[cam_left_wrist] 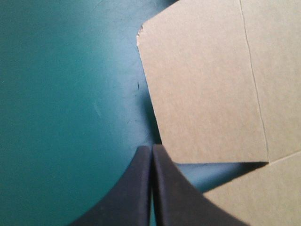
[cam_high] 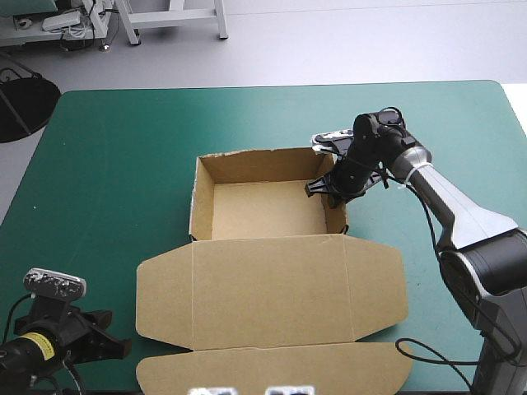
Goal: Fold the box
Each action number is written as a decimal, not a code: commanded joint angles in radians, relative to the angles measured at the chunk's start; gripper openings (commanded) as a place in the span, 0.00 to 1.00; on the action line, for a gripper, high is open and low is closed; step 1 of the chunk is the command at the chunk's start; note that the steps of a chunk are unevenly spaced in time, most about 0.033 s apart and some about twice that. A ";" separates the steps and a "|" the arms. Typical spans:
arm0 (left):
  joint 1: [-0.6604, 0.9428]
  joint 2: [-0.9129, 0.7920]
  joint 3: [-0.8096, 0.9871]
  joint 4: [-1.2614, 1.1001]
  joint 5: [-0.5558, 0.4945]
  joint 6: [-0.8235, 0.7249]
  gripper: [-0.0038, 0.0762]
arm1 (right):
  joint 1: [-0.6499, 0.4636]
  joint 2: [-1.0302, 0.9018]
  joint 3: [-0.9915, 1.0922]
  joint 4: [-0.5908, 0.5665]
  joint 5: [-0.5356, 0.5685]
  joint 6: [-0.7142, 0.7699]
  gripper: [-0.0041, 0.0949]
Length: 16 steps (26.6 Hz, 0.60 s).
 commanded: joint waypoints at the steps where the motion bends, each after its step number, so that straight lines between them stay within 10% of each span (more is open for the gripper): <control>1: -0.005 0.009 0.001 -0.040 -0.146 -0.006 0.04 | -0.007 -0.052 -0.027 -0.019 -0.006 0.007 0.03; 10: -0.005 0.009 0.006 -0.084 -0.200 -0.014 0.04 | -0.065 -0.142 -0.020 -0.368 0.054 0.088 0.02; 16: -0.005 0.009 0.006 -0.084 -0.190 -0.009 0.04 | -0.380 -0.232 -0.020 -0.382 0.054 0.060 0.02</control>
